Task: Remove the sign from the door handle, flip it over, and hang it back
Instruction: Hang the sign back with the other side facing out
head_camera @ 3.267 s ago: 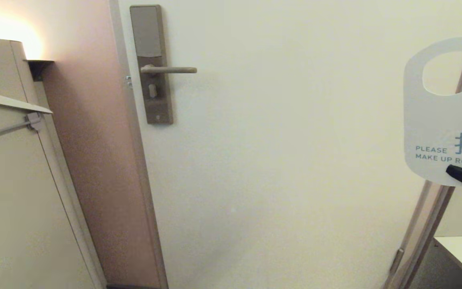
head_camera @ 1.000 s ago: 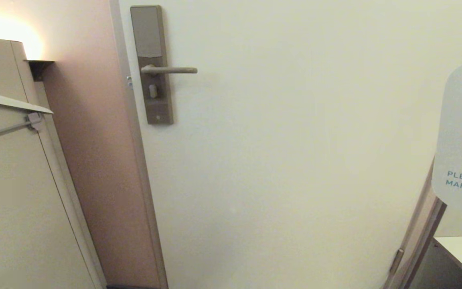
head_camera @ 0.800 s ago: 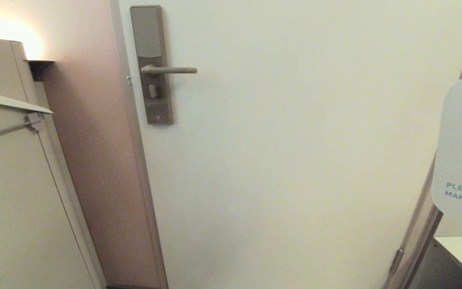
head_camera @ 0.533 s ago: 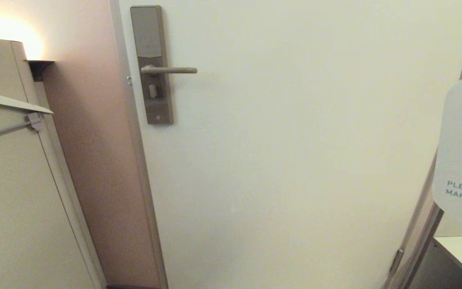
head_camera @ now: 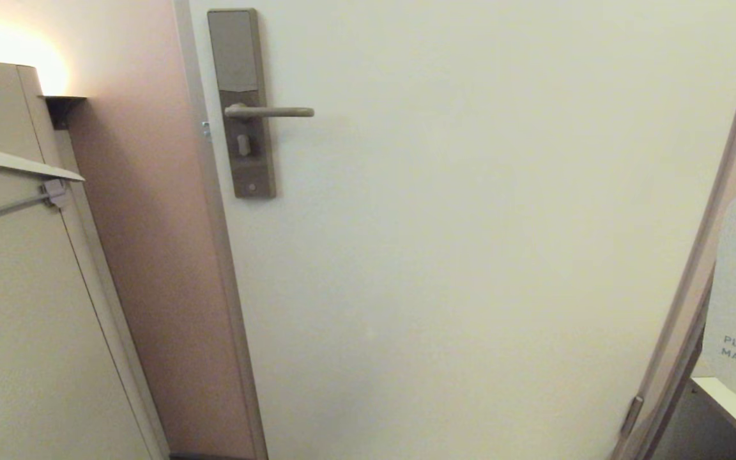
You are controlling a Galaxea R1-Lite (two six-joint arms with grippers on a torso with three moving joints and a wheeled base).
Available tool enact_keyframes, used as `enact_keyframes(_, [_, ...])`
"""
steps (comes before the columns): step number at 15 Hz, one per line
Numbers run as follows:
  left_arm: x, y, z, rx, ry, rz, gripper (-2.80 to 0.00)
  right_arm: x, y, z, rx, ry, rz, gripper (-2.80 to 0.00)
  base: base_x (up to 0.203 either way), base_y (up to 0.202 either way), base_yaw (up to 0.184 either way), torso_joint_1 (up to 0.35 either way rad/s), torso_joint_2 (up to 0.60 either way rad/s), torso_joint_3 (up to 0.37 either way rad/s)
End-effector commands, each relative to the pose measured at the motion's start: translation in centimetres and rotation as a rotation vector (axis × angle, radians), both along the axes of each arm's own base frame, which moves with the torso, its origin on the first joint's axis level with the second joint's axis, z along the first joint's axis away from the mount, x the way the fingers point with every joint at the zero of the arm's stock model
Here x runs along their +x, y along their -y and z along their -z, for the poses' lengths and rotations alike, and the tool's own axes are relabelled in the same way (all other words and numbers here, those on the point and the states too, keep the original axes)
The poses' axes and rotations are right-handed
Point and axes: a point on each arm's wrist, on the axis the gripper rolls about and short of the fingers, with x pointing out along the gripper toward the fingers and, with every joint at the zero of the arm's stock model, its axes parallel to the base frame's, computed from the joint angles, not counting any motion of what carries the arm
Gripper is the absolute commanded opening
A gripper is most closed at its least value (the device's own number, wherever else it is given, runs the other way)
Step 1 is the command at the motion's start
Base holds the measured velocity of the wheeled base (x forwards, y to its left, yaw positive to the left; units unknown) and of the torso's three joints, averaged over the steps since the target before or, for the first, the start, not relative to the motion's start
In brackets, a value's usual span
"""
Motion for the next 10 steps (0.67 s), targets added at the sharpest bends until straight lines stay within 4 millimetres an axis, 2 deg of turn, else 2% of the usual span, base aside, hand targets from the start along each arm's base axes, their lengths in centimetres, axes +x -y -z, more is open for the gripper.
enact_keyframes(1, [0.0,0.0,0.0,0.001,0.000,0.001,0.00,-2.0,-0.1,1.6,-0.005,0.070,0.020,-2.80,0.000,0.000,0.000,0.000,0.00,0.000])
enact_keyframes(3, [0.0,0.0,0.0,0.001,0.000,-0.001,0.00,-3.0,0.0,3.7,-0.009,0.046,0.103,-2.80,0.000,0.000,0.000,0.000,0.00,0.000])
enact_keyframes(5, [0.0,0.0,0.0,0.001,0.000,-0.001,0.00,-3.1,0.3,4.8,-0.014,0.014,0.212,-2.80,0.000,0.000,0.000,0.000,0.00,0.000])
enact_keyframes(10, [0.0,0.0,0.0,0.001,0.000,-0.001,0.00,-4.7,0.5,7.7,-0.023,0.013,0.255,-2.80,0.000,0.000,0.000,0.000,0.00,0.000])
